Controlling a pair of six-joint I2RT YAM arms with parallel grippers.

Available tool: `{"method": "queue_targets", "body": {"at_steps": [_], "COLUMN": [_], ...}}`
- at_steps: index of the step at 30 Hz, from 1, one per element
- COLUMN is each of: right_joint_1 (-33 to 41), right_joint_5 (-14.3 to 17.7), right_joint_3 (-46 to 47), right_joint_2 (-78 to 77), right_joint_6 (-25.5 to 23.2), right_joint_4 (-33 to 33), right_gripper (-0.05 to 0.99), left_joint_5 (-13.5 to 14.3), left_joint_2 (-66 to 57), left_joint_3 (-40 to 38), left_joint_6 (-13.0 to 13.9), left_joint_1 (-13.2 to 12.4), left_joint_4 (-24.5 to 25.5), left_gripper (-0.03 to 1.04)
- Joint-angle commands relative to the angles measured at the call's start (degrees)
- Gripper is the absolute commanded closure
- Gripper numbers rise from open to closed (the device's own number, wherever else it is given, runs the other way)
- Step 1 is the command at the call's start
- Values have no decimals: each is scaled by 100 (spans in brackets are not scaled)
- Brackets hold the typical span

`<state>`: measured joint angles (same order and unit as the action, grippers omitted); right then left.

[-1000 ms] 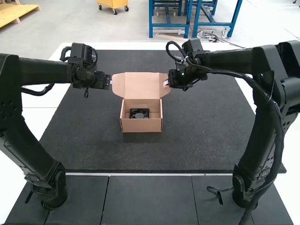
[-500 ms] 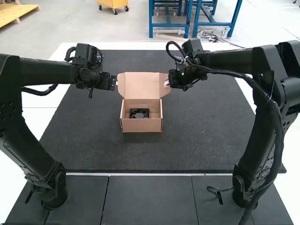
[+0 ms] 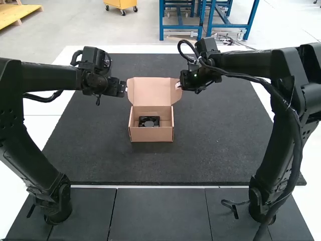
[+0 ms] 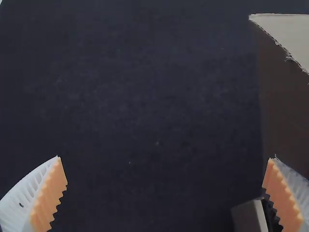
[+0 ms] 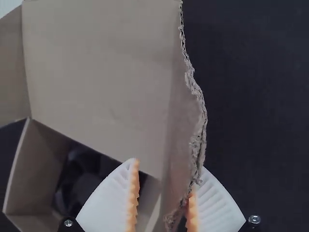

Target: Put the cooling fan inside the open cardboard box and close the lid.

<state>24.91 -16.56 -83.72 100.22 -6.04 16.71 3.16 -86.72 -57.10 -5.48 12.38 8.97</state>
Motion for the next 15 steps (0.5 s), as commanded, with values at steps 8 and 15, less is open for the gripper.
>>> {"method": "queue_targets", "body": {"at_steps": [8, 15], "right_joint_1": [120, 287], "right_joint_5": [-5, 47], "right_joint_3": [-179, -188], "right_joint_2": [-170, -170], "right_joint_6": [-64, -90], "right_joint_4": [104, 113], "right_gripper": [76, 80], "left_joint_5": [-35, -35], "left_joint_2": [-29, -29], "left_joint_3": [-337, -328], "left_joint_6": [-41, -41], "left_joint_1": [54, 45], "left_joint_4": [-10, 17], "left_gripper": [5, 5]}}
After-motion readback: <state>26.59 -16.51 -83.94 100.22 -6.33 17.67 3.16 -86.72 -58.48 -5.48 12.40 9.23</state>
